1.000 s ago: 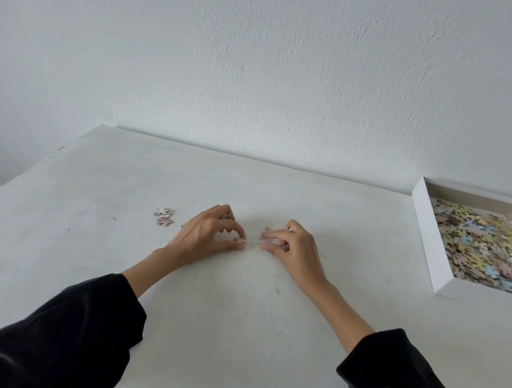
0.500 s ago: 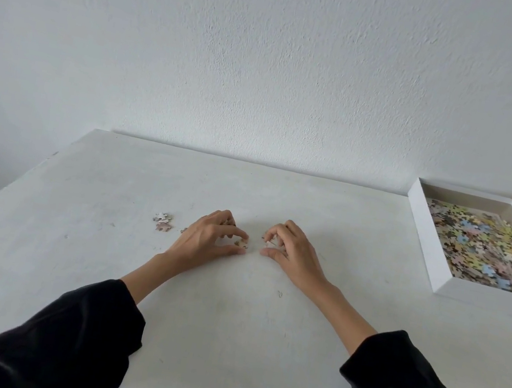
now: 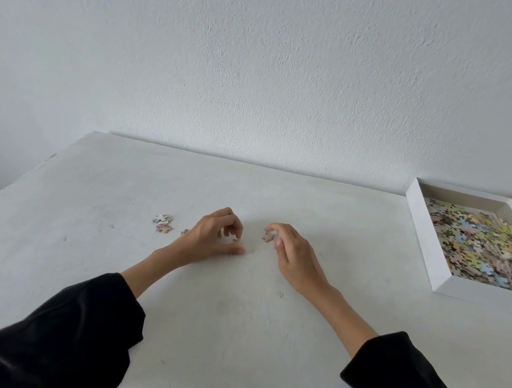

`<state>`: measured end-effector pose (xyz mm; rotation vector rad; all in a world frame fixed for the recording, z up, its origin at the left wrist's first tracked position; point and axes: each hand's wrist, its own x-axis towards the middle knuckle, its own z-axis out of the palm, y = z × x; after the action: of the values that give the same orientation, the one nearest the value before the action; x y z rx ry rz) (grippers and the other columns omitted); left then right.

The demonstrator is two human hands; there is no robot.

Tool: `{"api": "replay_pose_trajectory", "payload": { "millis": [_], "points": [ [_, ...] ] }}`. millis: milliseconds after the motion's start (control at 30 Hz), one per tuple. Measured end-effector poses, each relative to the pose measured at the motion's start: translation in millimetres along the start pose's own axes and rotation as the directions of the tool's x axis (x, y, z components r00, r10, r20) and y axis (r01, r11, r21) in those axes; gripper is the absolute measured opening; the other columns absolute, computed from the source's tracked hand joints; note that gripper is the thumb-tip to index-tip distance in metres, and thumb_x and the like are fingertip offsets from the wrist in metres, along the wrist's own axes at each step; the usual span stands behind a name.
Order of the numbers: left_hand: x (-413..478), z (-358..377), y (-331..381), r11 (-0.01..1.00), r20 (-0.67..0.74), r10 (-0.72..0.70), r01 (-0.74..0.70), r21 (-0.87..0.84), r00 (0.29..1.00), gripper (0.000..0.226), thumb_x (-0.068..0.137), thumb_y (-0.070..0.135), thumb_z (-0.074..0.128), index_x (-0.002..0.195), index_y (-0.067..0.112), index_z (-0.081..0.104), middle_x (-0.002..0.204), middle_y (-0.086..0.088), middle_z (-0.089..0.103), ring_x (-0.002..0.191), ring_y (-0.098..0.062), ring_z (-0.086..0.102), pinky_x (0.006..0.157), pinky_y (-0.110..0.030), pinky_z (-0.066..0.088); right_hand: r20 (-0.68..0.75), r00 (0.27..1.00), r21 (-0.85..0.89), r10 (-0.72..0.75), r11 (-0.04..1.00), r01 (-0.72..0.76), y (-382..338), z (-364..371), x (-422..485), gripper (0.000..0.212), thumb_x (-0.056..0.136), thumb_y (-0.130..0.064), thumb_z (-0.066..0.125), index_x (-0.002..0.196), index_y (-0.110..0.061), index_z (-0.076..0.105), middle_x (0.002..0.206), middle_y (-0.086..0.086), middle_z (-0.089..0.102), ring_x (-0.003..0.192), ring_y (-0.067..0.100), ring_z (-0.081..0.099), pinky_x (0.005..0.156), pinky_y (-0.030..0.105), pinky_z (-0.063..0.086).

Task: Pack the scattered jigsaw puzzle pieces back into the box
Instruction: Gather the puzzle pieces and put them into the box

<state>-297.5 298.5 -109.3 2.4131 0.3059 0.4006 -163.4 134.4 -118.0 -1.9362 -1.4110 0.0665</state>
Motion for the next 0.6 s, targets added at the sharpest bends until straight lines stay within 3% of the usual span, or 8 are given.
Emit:
{"api": "replay_pose_trajectory", "payload": {
  "millis": [100,133,200,300,400,500,600],
  "points": [
    [-2.5,0.7,4.0,1.000,0.025,0.016,-0.016,-0.005,1.000,0.018,0.085,0.005,0.059,0.079,0.015,0.045,0.073,0.002,0.051,0.063,-0.007,0.041,0.058,-0.014,0.034,0.017,0.999,-0.005,0.043,0.999,-0.043,-3.7,-3.4,0.4,0.029,0.089,-0.001,0.036,0.102,-0.006,0.061,0.103,0.002,0.066,0.090,0.012,0.062,0.075,0.025,0.047],
    [-3.6,-0.2,4.5,1.000,0.019,0.007,-0.007,-0.012,1.000,0.016,0.088,0.002,0.052,0.082,0.014,0.044,0.074,0.000,0.054,0.063,-0.007,0.043,0.058,-0.013,0.034,0.017,0.996,-0.009,0.085,0.996,-0.085,-5.2,-5.2,0.4,0.029,0.088,-0.004,0.035,0.096,-0.007,0.064,0.095,-0.002,0.068,0.085,0.006,0.063,0.068,0.025,0.045],
    [-5.1,-2.0,3.4,1.000,0.007,-0.008,0.009,-0.028,1.000,0.017,0.090,-0.004,0.042,0.090,0.013,0.043,0.077,0.001,0.058,0.065,-0.003,0.047,0.060,-0.009,0.035,-0.017,0.983,-0.001,0.181,0.984,-0.181,-6.3,-7.4,1.8,0.034,0.082,-0.017,0.034,0.079,-0.007,0.066,0.062,-0.014,0.060,0.058,-0.004,0.056,0.054,0.020,0.034],
    [-8.5,-1.5,0.8,1.000,-0.036,0.002,-0.002,-0.008,0.999,0.026,0.091,-0.005,0.034,0.106,0.010,0.049,0.080,0.002,0.055,0.070,-0.006,0.047,0.066,-0.012,0.036,-0.106,0.958,0.013,0.268,0.963,-0.268,-2.5,-7.5,5.2,0.038,0.084,-0.038,0.044,0.064,-0.010,0.062,0.046,-0.007,0.049,0.045,0.005,0.043,0.052,0.023,0.033],
    [-13.3,-4.3,-3.5,0.999,-0.136,0.049,-0.050,0.000,0.990,0.029,0.085,-0.001,0.033,0.091,0.009,0.059,0.078,0.004,0.050,0.069,-0.008,0.046,0.063,-0.012,0.034,-0.107,0.962,-0.035,0.250,0.966,-0.255,0.2,-5.9,5.2,0.026,0.082,-0.044,0.062,0.081,-0.018,0.064,0.043,-0.008,0.033,0.040,0.006,0.033,0.047,0.019,0.028],
    [-18.8,-12.8,-4.1,0.998,-0.209,0.004,-0.018,-0.066,0.978,0.020,0.073,0.010,0.038,0.067,0.013,0.057,0.064,0.000,0.050,0.056,-0.011,0.039,0.054,-0.018,0.029,-0.018,0.971,-0.116,0.236,0.965,-0.237,-2.4,-7.1,5.2,0.040,0.079,-0.046,0.065,0.113,-0.027,0.062,0.046,-0.010,0.032,0.048,0.005,0.038,0.055,0.024,0.032],
    [-21.3,-21.7,-6.5,0.997,-0.273,-0.044,0.023,-0.078,0.961,0.025,0.067,0.026,0.036,0.055,0.011,0.051,0.051,0.002,0.044,0.048,-0.009,0.033,0.049,-0.022,0.026,-0.022,0.968,-0.142,0.252,0.957,-0.252,-4.2,-6.4,6.4,0.031,0.080,-0.045,0.064,0.106,-0.029,0.067,0.050,-0.010,0.043,0.060,0.010,0.047,0.060,0.022,0.033]
  ]
}}
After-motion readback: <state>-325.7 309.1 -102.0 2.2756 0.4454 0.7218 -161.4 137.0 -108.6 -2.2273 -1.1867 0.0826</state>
